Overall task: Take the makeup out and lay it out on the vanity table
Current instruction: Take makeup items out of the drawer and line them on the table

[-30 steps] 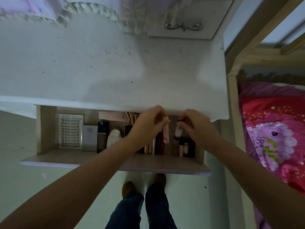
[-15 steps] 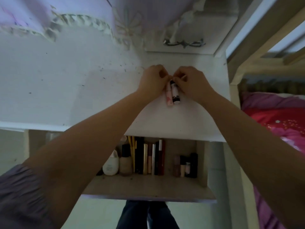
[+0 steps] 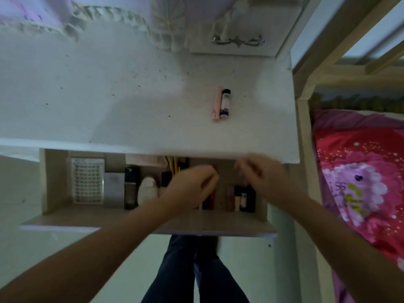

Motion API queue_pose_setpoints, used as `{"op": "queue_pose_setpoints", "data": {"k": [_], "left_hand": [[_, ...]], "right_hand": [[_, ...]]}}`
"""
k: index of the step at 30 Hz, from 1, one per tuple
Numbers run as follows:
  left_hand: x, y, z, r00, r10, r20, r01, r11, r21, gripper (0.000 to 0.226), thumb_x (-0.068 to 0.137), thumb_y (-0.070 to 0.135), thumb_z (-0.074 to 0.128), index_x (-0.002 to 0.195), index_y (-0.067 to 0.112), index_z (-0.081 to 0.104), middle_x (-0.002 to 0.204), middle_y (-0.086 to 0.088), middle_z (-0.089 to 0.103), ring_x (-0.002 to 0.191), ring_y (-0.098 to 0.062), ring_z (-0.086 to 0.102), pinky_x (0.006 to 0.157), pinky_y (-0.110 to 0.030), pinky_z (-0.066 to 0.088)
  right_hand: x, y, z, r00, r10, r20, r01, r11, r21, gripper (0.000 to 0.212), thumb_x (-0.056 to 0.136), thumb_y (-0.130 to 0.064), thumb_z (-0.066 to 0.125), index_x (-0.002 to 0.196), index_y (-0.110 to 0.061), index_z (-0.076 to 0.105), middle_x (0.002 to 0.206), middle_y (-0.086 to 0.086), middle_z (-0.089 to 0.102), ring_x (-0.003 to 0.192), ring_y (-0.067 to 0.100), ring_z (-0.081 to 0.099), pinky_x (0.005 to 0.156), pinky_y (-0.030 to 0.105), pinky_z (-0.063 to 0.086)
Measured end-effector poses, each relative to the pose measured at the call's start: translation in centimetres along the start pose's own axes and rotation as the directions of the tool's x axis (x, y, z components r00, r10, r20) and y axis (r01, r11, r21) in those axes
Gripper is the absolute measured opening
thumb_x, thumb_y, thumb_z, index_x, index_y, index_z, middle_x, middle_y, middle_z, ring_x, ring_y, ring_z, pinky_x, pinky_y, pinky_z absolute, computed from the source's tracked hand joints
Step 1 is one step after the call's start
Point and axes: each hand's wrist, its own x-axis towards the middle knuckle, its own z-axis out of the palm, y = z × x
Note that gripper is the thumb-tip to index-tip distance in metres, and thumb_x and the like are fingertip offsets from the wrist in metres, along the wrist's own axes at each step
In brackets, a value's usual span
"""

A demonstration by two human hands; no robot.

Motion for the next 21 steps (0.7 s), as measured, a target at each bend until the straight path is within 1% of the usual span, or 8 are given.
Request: {"op": "queue_pose_setpoints", "data": {"k": [3,5,8,11,13,15,18,21], "left_hand": [[-1.6,-2.9,5.2,0.990,-0.016,0.143,-0.016,0.974,0.225,0.030,0.087,0.018,0.047,0.107,0.005,0.065,0.097,-0.014,0.064,0.088,-0.025,0.061,0.070,-0.032,0.052],[-0.3,-3.8,7.1,0.979,-0.114,0.171,0.056,0.948,0.312,0.041,0.085,0.011,0.051,0.124,0.000,0.055,0.113,-0.023,0.058,0.101,-0.039,0.056,0.081,-0.043,0.052],[1.9,-4.1,8.4,0.931,-0.307,0.195,0.162,0.831,0.533,0.052,0.093,0.019,0.040,0.143,0.004,0.030,0.140,-0.021,0.036,0.127,-0.038,0.035,0.098,-0.044,0.039],[2.5,-4.5,8.9,0.897,-0.362,0.252,0.111,0.739,0.665,0.053,0.098,0.024,0.026,0.147,0.007,0.016,0.150,-0.020,0.018,0.137,-0.037,0.020,0.103,-0.043,0.029],[2.2,-4.6,9.1,0.898,-0.348,0.271,0.076,0.727,0.682,0.053,0.097,0.024,0.026,0.147,0.009,0.016,0.149,-0.020,0.019,0.137,-0.037,0.020,0.102,-0.044,0.028],[1.5,-4.9,9.6,0.924,-0.295,0.242,0.051,0.724,0.688,0.049,0.095,0.024,0.030,0.141,0.012,0.032,0.142,-0.019,0.032,0.130,-0.036,0.032,0.097,-0.043,0.033],[1.1,-5.0,9.4,0.951,-0.238,0.199,0.036,0.722,0.691,0.034,0.077,0.025,0.050,0.104,0.015,0.068,0.108,-0.015,0.062,0.098,-0.032,0.060,0.072,-0.037,0.050],[1.3,-5.3,8.8,0.964,-0.199,0.175,0.040,0.763,0.646,0.033,0.071,0.019,0.049,0.094,0.009,0.070,0.098,-0.015,0.066,0.087,-0.033,0.065,0.063,-0.036,0.051]], "right_hand": [[-2.1,3.7,5.2,0.962,0.118,0.248,-0.055,0.968,-0.246,0.028,0.096,-0.021,0.042,0.111,-0.010,0.062,0.108,0.009,0.061,0.096,0.027,0.060,0.083,0.031,0.043],[-2.2,5.1,7.2,0.950,0.222,0.219,-0.135,0.926,-0.352,0.032,0.098,-0.018,0.040,0.127,-0.010,0.052,0.126,0.011,0.048,0.105,0.032,0.056,0.089,0.034,0.044],[-1.9,6.4,8.9,0.956,0.237,0.172,-0.128,0.866,-0.483,0.040,0.098,-0.018,0.040,0.137,-0.014,0.042,0.138,0.009,0.039,0.113,0.029,0.052,0.090,0.036,0.045],[-1.7,6.9,9.6,0.952,0.241,0.191,-0.090,0.813,-0.576,0.039,0.097,-0.020,0.042,0.136,-0.014,0.043,0.141,0.008,0.037,0.114,0.027,0.051,0.085,0.035,0.047],[-1.6,7.1,9.9,0.952,0.237,0.194,-0.075,0.795,-0.602,0.034,0.097,-0.020,0.044,0.130,-0.013,0.048,0.138,0.008,0.038,0.113,0.027,0.051,0.082,0.035,0.047],[-1.6,7.3,9.9,0.955,0.228,0.188,-0.069,0.791,-0.607,0.031,0.096,-0.019,0.045,0.126,-0.012,0.051,0.134,0.009,0.042,0.112,0.027,0.051,0.082,0.035,0.047],[-1.5,7.5,9.7,0.965,0.194,0.175,-0.052,0.800,-0.598,0.028,0.096,-0.018,0.045,0.122,-0.011,0.052,0.128,0.008,0.048,0.110,0.026,0.053,0.079,0.034,0.046],[-1.4,7.3,9.2,0.967,0.182,0.179,-0.052,0.827,-0.560,0.026,0.098,-0.023,0.041,0.121,-0.012,0.050,0.120,0.008,0.054,0.106,0.025,0.054,0.072,0.029,0.039]]}}
